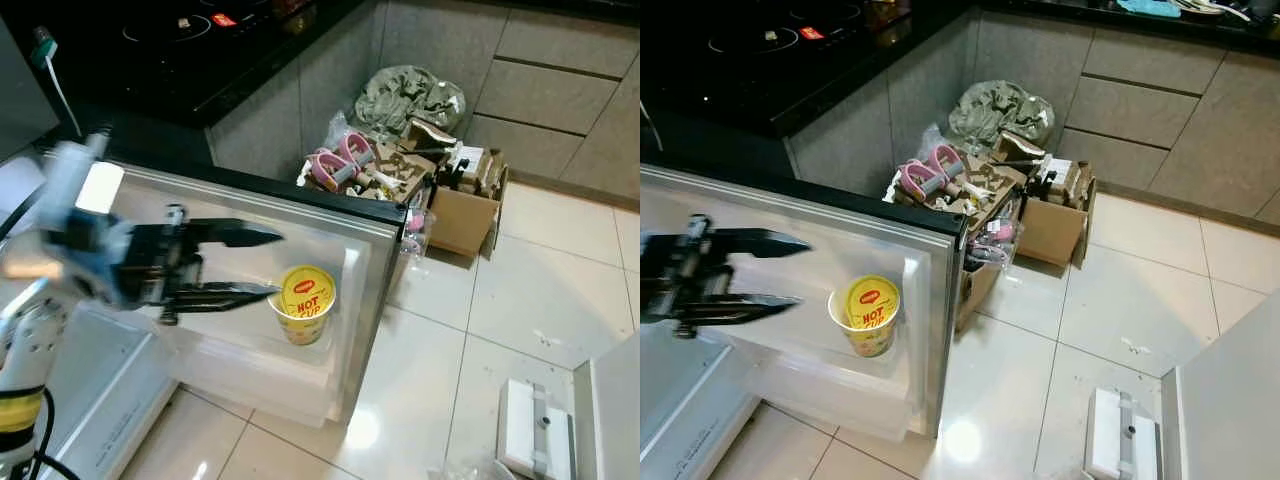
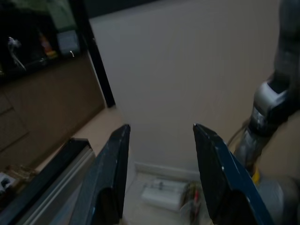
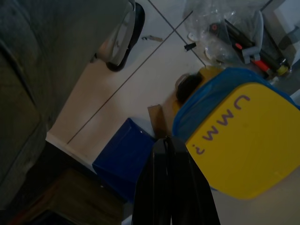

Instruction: Restocking fridge

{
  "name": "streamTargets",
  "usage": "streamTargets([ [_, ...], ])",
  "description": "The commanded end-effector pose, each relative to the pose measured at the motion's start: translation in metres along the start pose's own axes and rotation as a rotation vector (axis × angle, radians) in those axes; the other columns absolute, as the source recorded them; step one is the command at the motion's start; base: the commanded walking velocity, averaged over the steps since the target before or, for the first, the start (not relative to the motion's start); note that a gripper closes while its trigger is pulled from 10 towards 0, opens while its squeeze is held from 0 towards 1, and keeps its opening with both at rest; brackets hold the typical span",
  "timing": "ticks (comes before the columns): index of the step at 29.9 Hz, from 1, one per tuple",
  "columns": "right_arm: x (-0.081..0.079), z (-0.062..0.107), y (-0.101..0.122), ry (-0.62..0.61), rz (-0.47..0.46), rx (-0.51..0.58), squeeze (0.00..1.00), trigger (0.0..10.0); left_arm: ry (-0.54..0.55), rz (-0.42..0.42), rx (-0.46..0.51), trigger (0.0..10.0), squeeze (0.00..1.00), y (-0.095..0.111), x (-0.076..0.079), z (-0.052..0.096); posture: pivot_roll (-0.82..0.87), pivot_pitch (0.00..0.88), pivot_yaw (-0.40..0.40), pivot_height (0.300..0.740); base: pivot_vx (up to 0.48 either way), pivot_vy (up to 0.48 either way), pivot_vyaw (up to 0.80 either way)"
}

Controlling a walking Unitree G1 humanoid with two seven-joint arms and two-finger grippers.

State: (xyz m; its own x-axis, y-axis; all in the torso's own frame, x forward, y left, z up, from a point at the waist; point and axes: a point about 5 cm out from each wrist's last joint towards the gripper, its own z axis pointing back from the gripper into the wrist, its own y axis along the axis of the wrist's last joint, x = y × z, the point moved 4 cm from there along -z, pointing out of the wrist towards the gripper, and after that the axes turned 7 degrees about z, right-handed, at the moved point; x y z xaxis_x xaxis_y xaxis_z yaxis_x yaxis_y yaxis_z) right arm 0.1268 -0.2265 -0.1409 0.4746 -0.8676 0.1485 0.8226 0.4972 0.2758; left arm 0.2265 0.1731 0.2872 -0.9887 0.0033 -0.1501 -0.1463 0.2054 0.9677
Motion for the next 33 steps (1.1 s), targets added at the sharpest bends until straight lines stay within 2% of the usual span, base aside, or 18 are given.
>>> streamTargets([
  [1,0.0,0.001,-0.008,-0.001,0.007,-0.025,0.0,10.0,-0.023,0.05,0.097,10.0,0.0,0.002,0.007,0.003,-0.06,0.115,-0.016,0.74,0.0,0.0,0.0],
  [4,0.001,0.001,-0.008,-0.002,0.01,-0.026,0.0,10.0,-0.021,0.096,0.163,10.0,0.0,0.001,0.009,0.01,-0.05,0.114,-0.018,0.74,0.0,0.0,0.0],
  [6,0.002,0.001,-0.007,-0.005,0.015,-0.026,0.0,10.0,0.025,0.209,0.266,10.0,0.0,-0.013,0.008,0.027,-0.06,0.109,-0.013,0.74,0.0,0.0,0.0],
  [7,0.002,0.001,-0.007,-0.005,0.015,-0.026,0.0,10.0,0.025,0.209,0.266,10.0,0.0,-0.013,0.008,0.027,-0.06,0.109,-0.013,0.74,0.0,0.0,0.0],
  [10,0.005,0.001,-0.006,-0.012,0.014,-0.025,0.0,10.0,0.108,0.345,0.361,10.0,0.0,-0.038,0.008,0.047,-0.07,0.107,-0.01,0.74,0.0,0.0,0.0],
  [11,0.005,0.001,-0.006,-0.012,0.014,-0.025,0.0,10.0,0.108,0.345,0.361,10.0,0.0,-0.038,0.008,0.047,-0.07,0.107,-0.01,0.74,0.0,0.0,0.0],
  [13,0.006,0.002,-0.007,-0.017,0.01,-0.027,0.0,10.0,0.185,0.421,0.412,10.0,0.0,-0.056,0.008,0.06,-0.07,0.104,-0.01,0.74,0.0,0.0,0.0],
  [16,0.006,0.002,-0.011,-0.021,0.012,-0.038,0.0,10.0,0.309,0.51,0.435,10.0,0.0,-0.083,0.009,0.074,-0.07,0.101,-0.009,0.74,0.0,0.0,0.0],
  [17,0.006,0.002,-0.011,-0.021,0.012,-0.038,0.0,10.0,0.309,0.51,0.435,10.0,0.0,-0.083,0.009,0.074,-0.07,0.101,-0.009,0.74,0.0,0.0,0.0],
  [20,0.01,0.003,-0.014,-0.04,0.019,-0.052,0.0,10.0,0.458,0.616,0.464,10.0,0.0,-0.118,0.01,0.087,-0.06,0.1,-0.008,0.74,0.0,0.0,0.0],
  [21,0.01,0.003,-0.014,-0.04,0.019,-0.052,0.0,10.0,0.458,0.616,0.464,10.0,0.0,-0.118,0.01,0.087,-0.06,0.1,-0.008,0.74,0.0,0.0,0.0],
  [24,0.015,0.004,-0.015,-0.062,0.025,-0.059,0.0,10.0,0.605,0.694,0.482,10.0,0.0,-0.15,0.013,0.101,-0.06,0.098,-0.01,0.74,0.0,0.0,0.0],
  [27,0.018,0.004,-0.015,-0.074,0.023,-0.062,0.0,10.0,0.688,0.744,0.494,10.0,0.0,-0.168,0.017,0.108,-0.06,0.098,-0.01,0.74,0.0,0.0,0.0],
  [29,0.018,0.004,-0.015,-0.074,0.023,-0.062,0.0,10.0,0.688,0.744,0.494,10.0,0.0,-0.168,0.017,0.108,-0.06,0.098,-0.01,0.74,0.0,0.0,0.0],
  [30,0.018,0.004,-0.015,-0.078,0.024,-0.063,0.0,10.0,0.725,0.762,0.5,10.0,0.0,-0.176,0.019,0.112,-0.06,0.098,-0.01,0.74,0.0,0.0,0.0],
  [31,0.02,0.005,-0.016,-0.088,0.028,-0.068,0.0,10.0,0.815,0.783,0.505,10.0,0.0,-0.189,0.021,0.12,-0.06,0.1,-0.01,0.74,0.0,0.0,0.0],
  [32,0.02,0.005,-0.016,-0.088,0.028,-0.068,0.0,10.0,0.815,0.783,0.505,10.0,0.0,-0.189,0.021,0.12,-0.06,0.1,-0.01,0.74,0.0,0.0,0.0],
  [33,0.022,0.005,-0.017,-0.096,0.032,-0.072,0.0,10.0,0.888,0.804,0.503,10.0,0.0,-0.201,0.024,0.126,-0.06,0.1,-0.01,0.74,0.0,0.0,0.0],
])
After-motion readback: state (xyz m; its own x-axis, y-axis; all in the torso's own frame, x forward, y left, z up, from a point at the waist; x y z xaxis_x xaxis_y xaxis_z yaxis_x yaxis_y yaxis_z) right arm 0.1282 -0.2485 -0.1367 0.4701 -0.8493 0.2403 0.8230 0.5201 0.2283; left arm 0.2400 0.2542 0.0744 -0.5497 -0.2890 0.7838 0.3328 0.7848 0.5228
